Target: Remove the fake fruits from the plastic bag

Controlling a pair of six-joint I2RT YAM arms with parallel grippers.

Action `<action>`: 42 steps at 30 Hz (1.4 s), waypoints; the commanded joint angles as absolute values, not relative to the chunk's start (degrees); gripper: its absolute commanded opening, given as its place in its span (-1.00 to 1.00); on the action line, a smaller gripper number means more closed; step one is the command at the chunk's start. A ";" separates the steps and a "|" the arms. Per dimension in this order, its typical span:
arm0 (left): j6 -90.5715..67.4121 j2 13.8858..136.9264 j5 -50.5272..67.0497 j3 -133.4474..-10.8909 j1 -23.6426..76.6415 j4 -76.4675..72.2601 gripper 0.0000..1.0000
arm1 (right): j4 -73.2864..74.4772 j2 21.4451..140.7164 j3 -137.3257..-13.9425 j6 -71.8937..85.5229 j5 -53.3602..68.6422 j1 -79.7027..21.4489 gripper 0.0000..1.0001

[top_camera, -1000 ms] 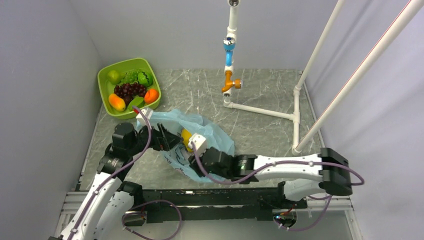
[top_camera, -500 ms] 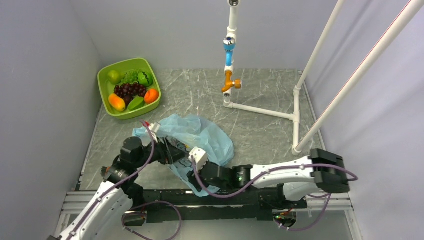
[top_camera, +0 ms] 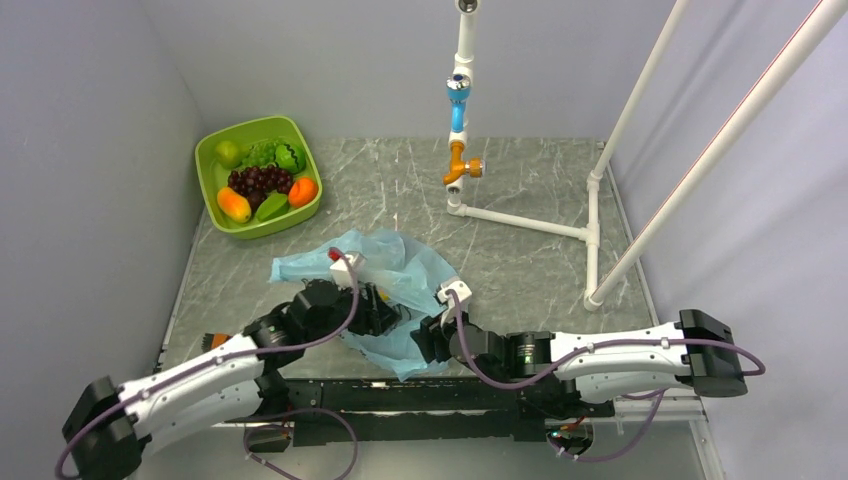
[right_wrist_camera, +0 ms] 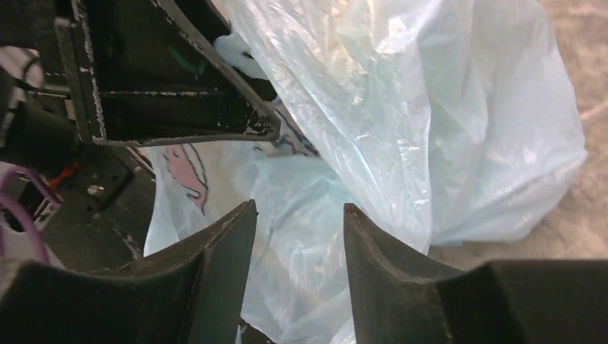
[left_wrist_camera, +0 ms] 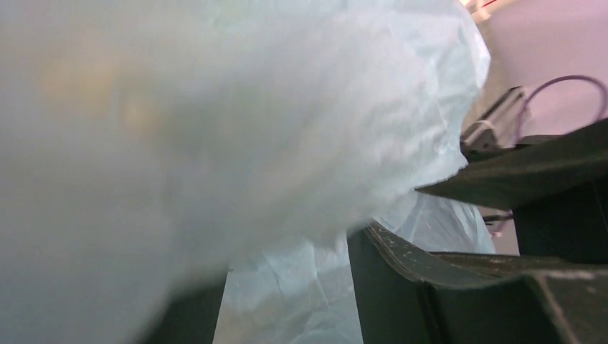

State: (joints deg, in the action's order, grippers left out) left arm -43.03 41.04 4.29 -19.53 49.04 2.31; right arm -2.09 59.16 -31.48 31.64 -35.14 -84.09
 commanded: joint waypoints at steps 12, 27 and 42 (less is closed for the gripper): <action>-28.59 70.09 -16.04 -34.95 55.42 -8.31 0.60 | 4.68 51.74 -22.68 46.83 -41.87 -84.17 -0.03; -27.34 85.85 -16.59 -44.04 55.37 -3.70 0.69 | 5.72 50.05 -21.93 46.80 -42.82 -84.17 -0.01; -30.19 79.35 -12.92 -41.90 55.37 -1.84 -0.01 | 7.81 49.51 -23.30 45.48 -44.30 -83.93 0.01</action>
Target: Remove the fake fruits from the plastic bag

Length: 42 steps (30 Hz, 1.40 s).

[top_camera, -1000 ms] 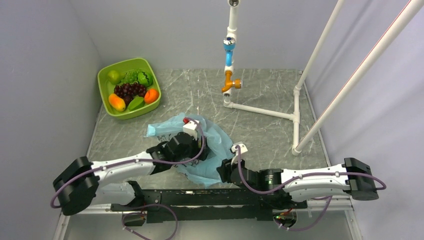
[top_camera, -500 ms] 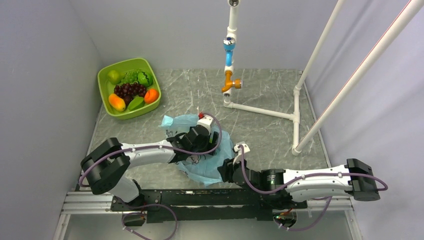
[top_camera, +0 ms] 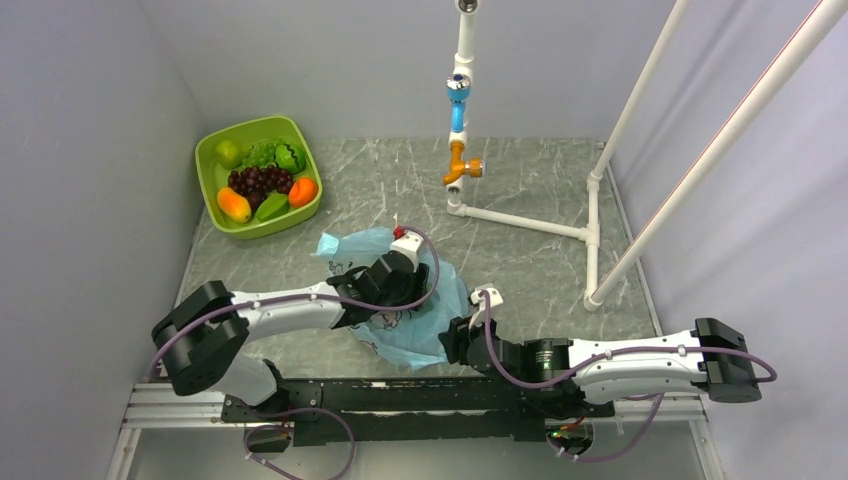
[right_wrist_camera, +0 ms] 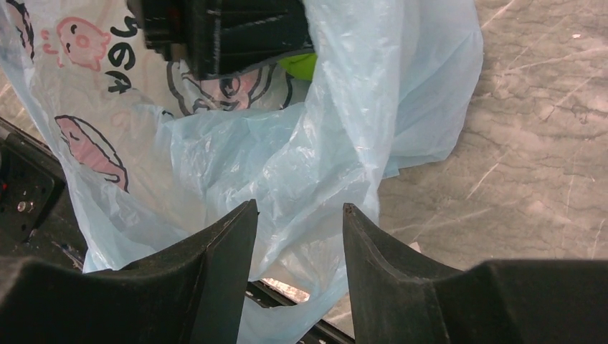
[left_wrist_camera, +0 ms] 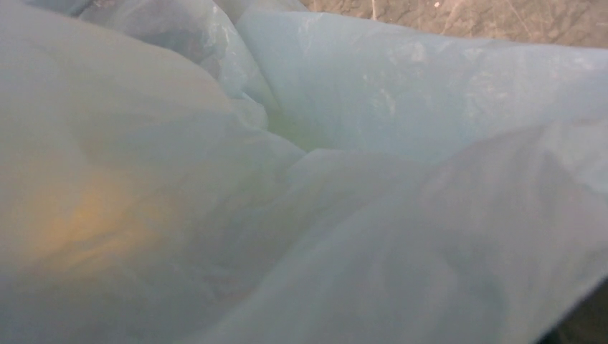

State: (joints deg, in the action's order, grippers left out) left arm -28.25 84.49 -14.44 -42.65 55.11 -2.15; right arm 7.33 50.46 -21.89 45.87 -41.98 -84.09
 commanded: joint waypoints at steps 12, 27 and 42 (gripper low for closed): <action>-35.66 62.86 2.26 -36.58 55.44 2.05 -0.10 | 8.05 44.66 -24.19 40.09 -45.17 -80.35 0.10; -37.83 35.56 5.27 -39.44 54.36 13.85 -0.05 | 2.11 48.01 -27.02 34.19 -37.24 -73.89 0.12; -13.77 47.35 0.15 -70.47 27.00 29.73 -0.04 | 2.43 50.96 -30.44 31.89 -34.83 -73.85 0.13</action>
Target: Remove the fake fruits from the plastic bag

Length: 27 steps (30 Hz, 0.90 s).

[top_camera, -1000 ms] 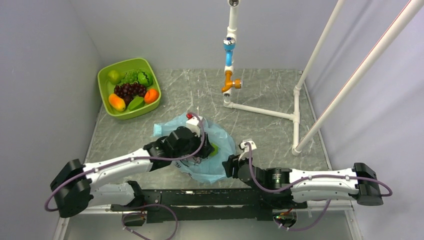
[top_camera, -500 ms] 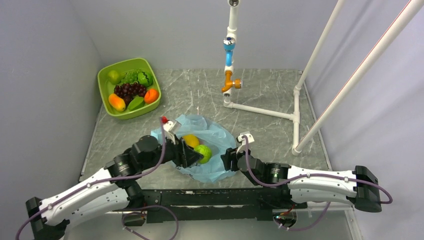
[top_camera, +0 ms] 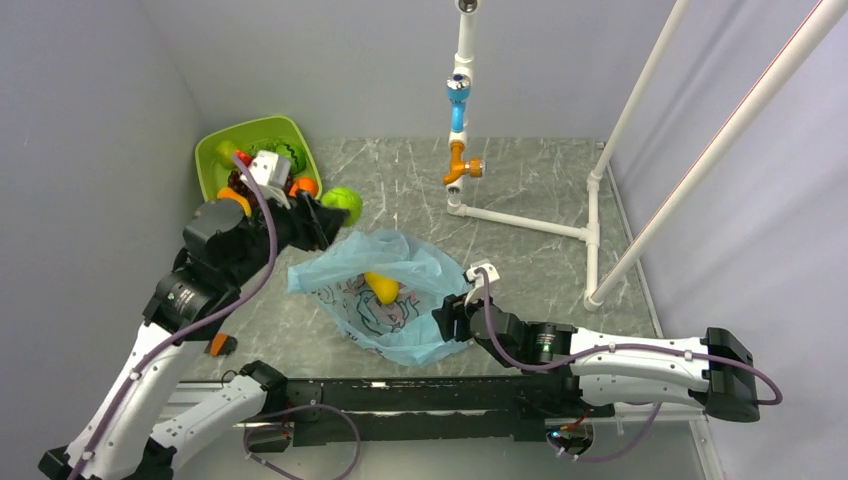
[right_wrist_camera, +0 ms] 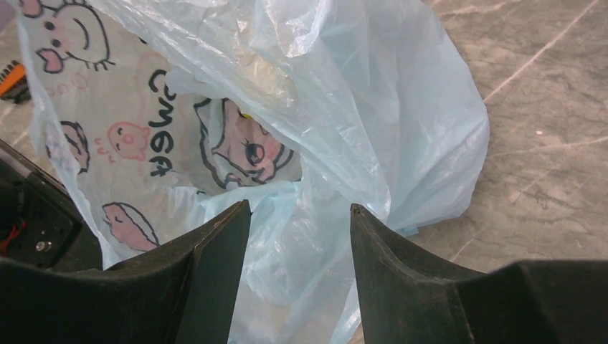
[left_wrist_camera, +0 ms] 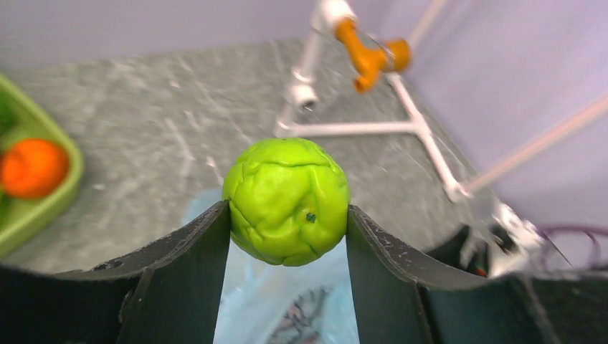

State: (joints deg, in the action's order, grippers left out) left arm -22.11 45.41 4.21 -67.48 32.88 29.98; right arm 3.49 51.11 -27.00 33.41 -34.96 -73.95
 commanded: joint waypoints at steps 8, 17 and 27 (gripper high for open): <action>-18.29 55.31 4.84 -70.68 1.14 20.55 -0.01 | 4.40 50.09 -30.96 33.00 -35.23 -73.74 0.14; -26.12 66.84 20.84 -61.09 -18.83 6.61 -0.03 | 5.02 48.05 -30.16 33.56 -35.88 -73.81 0.14; -46.37 89.14 43.37 -54.18 -28.87 -29.07 0.17 | 4.52 49.18 -30.33 33.21 -35.43 -73.57 0.14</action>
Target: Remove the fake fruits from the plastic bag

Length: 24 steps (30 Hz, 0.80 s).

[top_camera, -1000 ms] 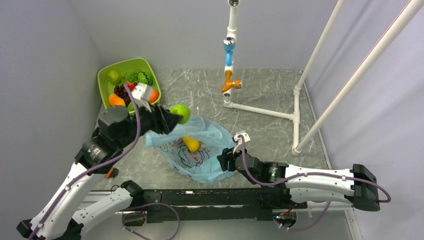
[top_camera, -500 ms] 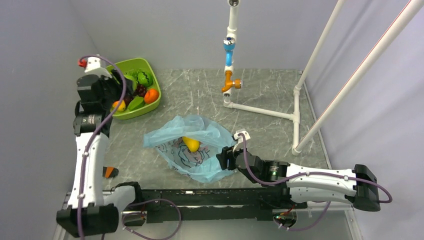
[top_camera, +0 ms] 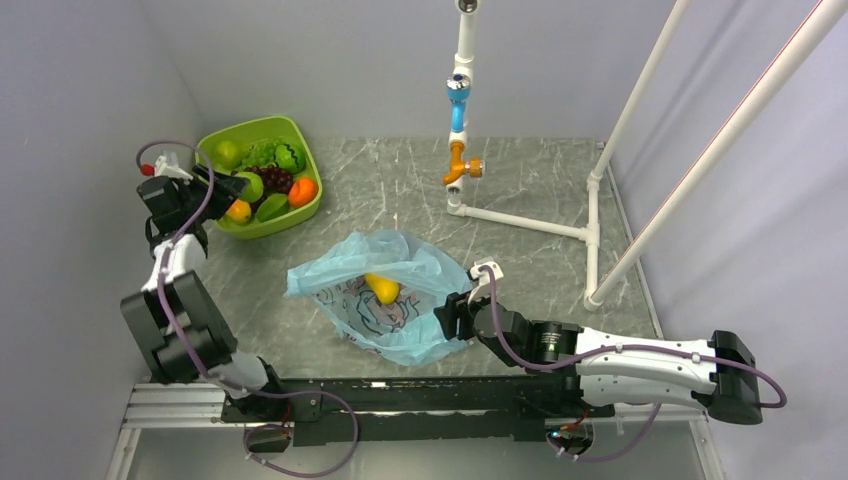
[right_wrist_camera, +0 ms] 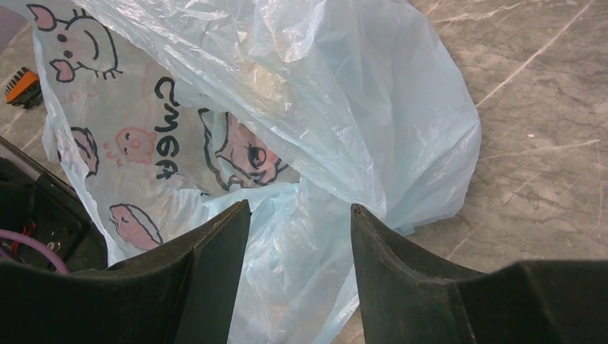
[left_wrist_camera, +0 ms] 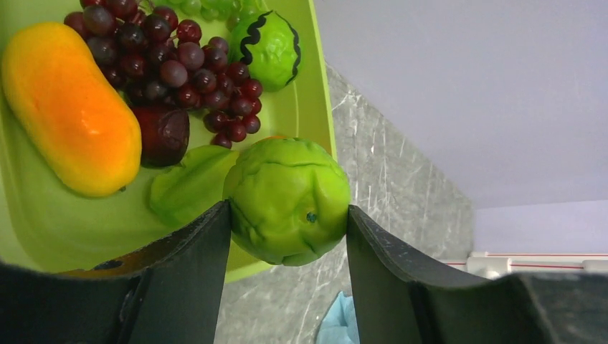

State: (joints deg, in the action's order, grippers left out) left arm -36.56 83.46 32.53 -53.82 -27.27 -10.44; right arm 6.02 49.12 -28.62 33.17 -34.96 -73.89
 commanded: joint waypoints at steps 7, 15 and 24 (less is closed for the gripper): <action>-53.68 100.77 42.89 -56.89 -28.53 -39.08 0.96 | 4.67 50.90 -31.28 34.12 -33.65 -73.22 0.13; -55.09 99.49 44.05 -57.23 -28.30 -36.75 0.99 | 6.12 51.61 -33.39 35.11 -34.00 -73.25 0.12; -40.56 93.21 43.65 -63.28 -22.47 -16.00 0.92 | 7.31 52.94 -35.00 34.61 -32.79 -73.17 0.13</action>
State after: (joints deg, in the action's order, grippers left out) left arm -49.87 98.59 42.78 -59.00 -25.54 -24.91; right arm 7.31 52.47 -32.21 34.30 -33.43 -73.41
